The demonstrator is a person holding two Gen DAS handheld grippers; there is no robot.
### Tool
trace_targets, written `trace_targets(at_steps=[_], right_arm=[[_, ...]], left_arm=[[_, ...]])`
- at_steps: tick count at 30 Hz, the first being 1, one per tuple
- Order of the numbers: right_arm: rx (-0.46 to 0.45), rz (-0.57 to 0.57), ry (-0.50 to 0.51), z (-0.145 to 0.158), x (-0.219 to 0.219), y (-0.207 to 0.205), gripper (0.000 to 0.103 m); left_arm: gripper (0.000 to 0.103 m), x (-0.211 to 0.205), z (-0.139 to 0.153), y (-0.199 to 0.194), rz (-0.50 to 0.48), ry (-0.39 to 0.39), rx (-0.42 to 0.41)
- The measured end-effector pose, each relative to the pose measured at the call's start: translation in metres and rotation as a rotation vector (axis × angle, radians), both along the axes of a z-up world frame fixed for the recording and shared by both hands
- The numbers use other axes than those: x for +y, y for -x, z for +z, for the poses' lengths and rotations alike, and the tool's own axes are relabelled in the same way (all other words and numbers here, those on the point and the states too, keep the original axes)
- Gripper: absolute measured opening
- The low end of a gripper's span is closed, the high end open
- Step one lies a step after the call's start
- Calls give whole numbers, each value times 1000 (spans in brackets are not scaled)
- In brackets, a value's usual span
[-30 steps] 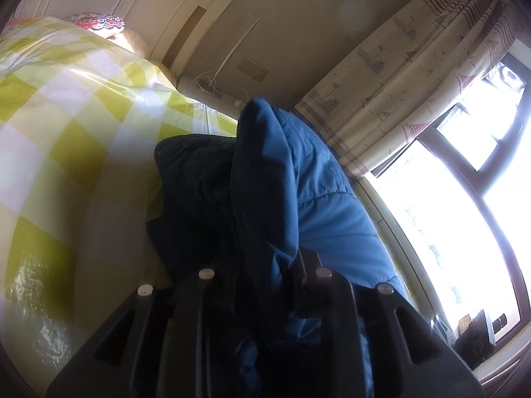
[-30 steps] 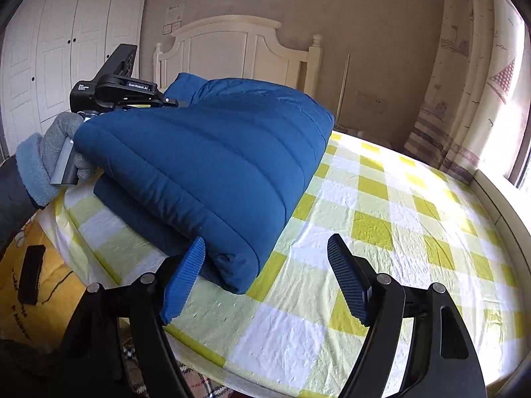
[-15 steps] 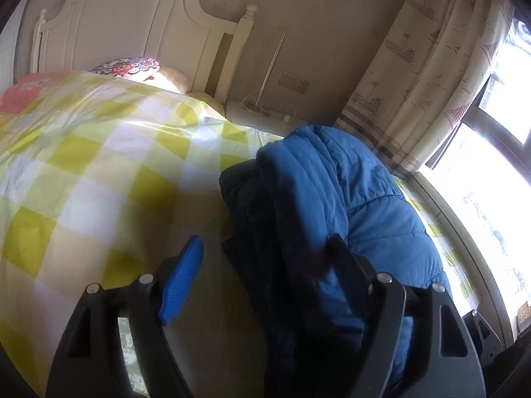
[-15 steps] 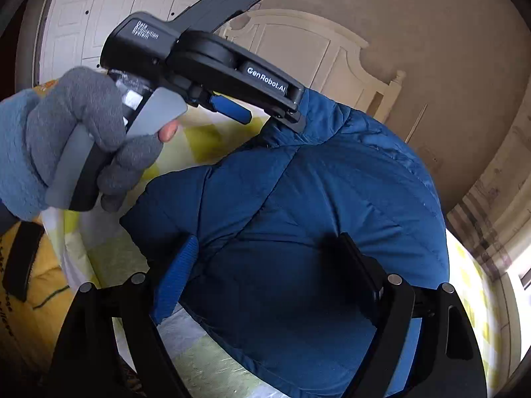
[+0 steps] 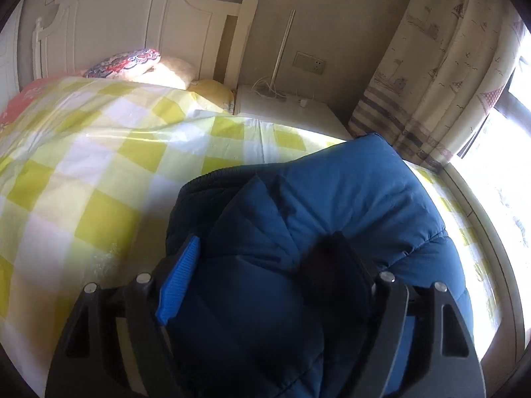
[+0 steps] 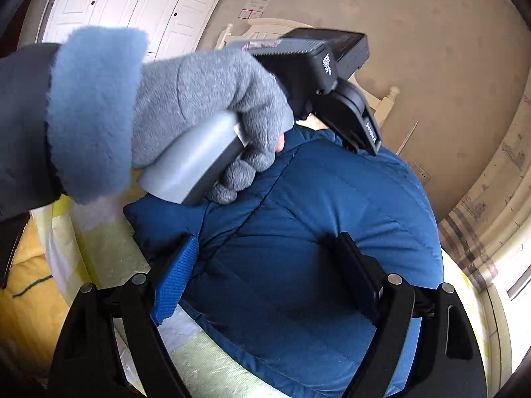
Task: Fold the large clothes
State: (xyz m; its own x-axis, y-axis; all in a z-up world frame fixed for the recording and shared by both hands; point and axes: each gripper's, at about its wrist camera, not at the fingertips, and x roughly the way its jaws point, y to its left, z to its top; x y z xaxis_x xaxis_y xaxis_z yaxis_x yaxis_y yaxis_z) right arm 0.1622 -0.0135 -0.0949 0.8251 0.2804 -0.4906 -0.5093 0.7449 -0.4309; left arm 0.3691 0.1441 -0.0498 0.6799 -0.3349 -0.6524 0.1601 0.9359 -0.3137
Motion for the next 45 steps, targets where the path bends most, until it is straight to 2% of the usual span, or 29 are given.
trace_targets(at_steps=[1,2,4,5,7,9,11,13,16,18,20,22,23,25,26,29,31,32,34,36,38,40,42,45], right_arm=[[18,22,1,2,-3,3,81],[52,54,-14,8,-9,3,81],[134,147,-90,26,-29,5,78],[157,173,-142,37,-43,2,78],[133,153,-235,63,-76,-10,77],[103,100,-327,89,-111,-37,70],[94,41,-418,113,-143,-79,65],[112,-25,-452,130,-159,-126,60],[174,-41,-470,141,-158,-191,59],[196,-58,-420,136,-143,-224,59],[248,-79,-344,116,-124,-256,59],[317,-129,-201,73,-104,-286,60],[391,-130,-151,49,-98,-299,60],[503,-156,-219,30,-107,-318,60],[518,-162,-209,32,-106,-319,60],[442,-149,-124,50,-97,-316,60],[398,-157,-177,62,-99,-319,61],[394,-174,-188,58,-99,-324,61],[515,-202,-147,29,-94,-341,62],[518,-195,-187,35,-102,-335,64],[536,-158,-308,53,-123,-316,70],[550,-123,-470,66,-158,-284,95],[575,-97,-629,69,-197,-249,95],[692,-115,-767,47,-243,-204,96]], left_arm=[[80,9,-3,0,19,43,10],[81,15,-5,1,34,52,12],[86,18,-7,2,39,22,8],[92,19,-8,1,52,12,13],[98,23,-11,-3,71,22,32],[101,24,-13,-4,82,24,34],[101,21,-10,1,101,-9,18],[101,16,-6,4,122,-66,-4],[101,9,-2,7,137,-126,-23],[101,8,-2,7,137,-134,-22],[101,9,-2,7,136,-133,-17],[101,8,-2,6,135,-138,-14],[101,9,-2,6,140,-142,-11],[101,9,-6,1,139,-153,12],[101,10,-8,-2,131,-145,24],[101,15,-13,-5,116,-107,44],[101,18,-15,-5,116,-90,49],[101,19,-16,-6,114,-80,53],[101,25,-18,-7,112,-28,69],[101,38,-17,-1,127,26,83],[101,50,-14,11,128,61,93],[100,61,-10,29,117,87,88],[100,67,-11,43,71,115,108],[100,75,-21,57,45,205,159]])
